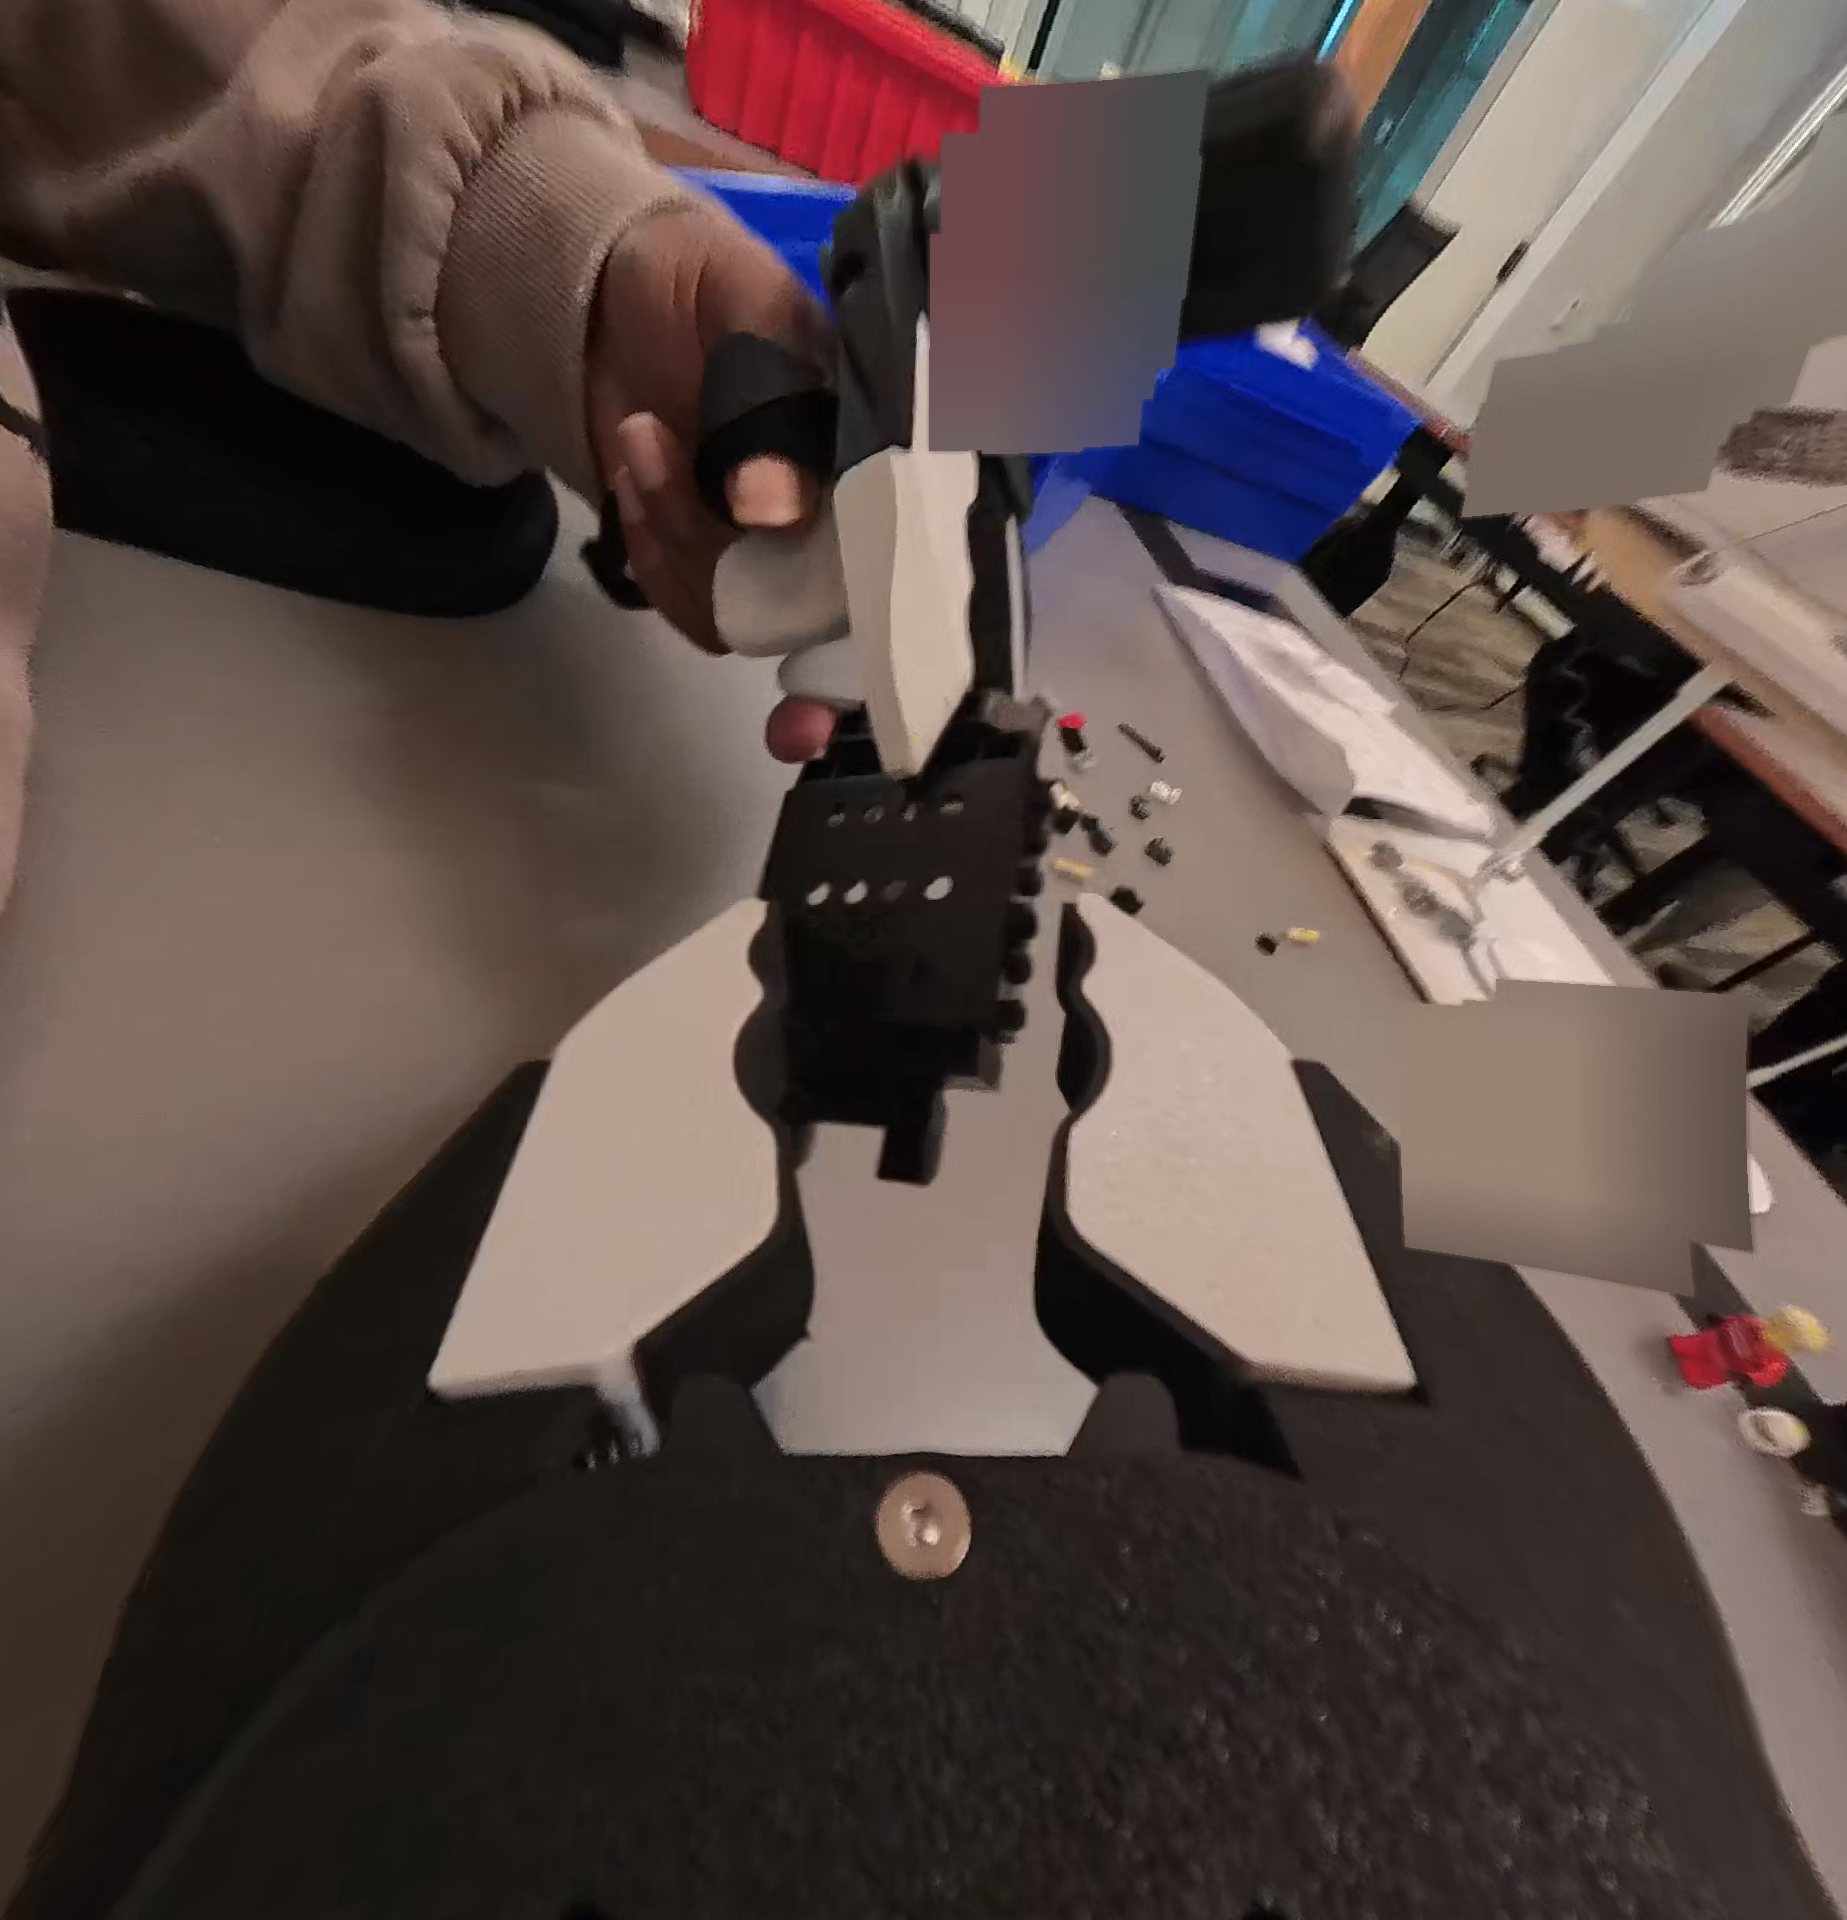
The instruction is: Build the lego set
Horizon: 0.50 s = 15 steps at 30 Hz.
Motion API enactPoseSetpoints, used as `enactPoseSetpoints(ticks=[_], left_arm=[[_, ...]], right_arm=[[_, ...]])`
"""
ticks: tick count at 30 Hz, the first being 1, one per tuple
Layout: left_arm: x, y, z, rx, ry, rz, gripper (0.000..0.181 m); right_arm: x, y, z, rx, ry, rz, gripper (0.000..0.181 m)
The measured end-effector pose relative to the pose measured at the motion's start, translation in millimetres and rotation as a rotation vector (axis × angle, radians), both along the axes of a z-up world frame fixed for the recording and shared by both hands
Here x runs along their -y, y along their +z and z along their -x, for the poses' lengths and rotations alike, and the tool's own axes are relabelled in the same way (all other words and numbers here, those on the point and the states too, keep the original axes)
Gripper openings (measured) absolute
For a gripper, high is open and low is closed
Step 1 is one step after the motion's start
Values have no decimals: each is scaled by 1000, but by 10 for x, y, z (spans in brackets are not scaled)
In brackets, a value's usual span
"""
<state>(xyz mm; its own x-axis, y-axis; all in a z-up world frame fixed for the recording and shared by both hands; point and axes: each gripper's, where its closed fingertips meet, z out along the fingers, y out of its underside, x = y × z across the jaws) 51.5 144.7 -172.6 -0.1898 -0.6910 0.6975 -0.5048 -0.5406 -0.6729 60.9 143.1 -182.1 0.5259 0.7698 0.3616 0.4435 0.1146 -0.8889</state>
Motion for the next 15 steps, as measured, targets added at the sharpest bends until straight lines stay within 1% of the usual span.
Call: enactPoseSetpoints(ticks=[1,4,6,8,11,13,14,15], left_arm=[[-15,-29,-8,-16,-1,-74,13],[-51,-149,-9,-89,-26,-430,13],[-30,-139,-19,-108,-53,-597,13],[-13,-120,-36,-117,-81,-753,13],[-5,-65,-46,-118,-108,-915,13],[18,-24,-31,-112,-123,-961,13],[34,-3,-21,-104,-130,-978,13],[34,9,-11,-100,-132,-1005,13]], right_arm=[[16,-31,24,4,12,32,53],[41,62,51,-46,49,102,53],[32,80,69,-26,70,181,51],[5,68,104,-1,92,229,44],[-61,60,109,7,109,259,32],[-40,43,127,39,138,262,22],[-47,33,132,69,134,240,14],[-51,47,145,86,131,209,13]])
